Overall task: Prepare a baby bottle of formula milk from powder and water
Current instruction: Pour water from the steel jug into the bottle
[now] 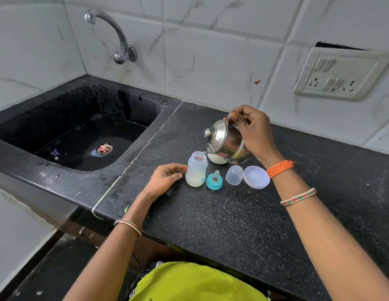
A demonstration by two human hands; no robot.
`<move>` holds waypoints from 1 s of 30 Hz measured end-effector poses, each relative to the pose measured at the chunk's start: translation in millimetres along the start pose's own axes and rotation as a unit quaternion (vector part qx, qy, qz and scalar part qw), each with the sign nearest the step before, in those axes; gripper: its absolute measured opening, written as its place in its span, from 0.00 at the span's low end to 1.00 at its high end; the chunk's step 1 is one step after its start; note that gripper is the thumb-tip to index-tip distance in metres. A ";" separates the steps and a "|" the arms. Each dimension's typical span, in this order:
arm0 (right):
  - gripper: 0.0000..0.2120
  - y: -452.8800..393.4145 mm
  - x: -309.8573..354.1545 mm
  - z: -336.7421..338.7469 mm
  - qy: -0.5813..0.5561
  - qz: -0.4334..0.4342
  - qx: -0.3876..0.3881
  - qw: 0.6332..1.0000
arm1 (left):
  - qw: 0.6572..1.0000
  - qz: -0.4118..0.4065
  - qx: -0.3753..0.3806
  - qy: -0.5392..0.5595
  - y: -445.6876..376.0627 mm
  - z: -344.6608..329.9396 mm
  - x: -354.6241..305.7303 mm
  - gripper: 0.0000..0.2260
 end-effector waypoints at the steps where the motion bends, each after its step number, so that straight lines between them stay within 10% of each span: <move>1: 0.05 0.0 0.4 -0.3 0.002 0.000 0.001 1.000 | 1.000 -0.001 0.000 0.000 0.0 -0.1 0.0 0.18; 30: 0.05 3.7 10.8 -6.4 0.126 0.042 -0.027 0.991 | 1.000 -0.002 0.005 -0.001 3.2 -0.6 -1.2 0.16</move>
Point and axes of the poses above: each hand's wrist, its own y-axis away from the middle knuckle, its own z-axis out of the back of the hand, x = y × z, the point moved 2 cm from there along -y, towards the middle knuckle, and after that the axes turned 9 degrees about x, right-handed, at the moved point
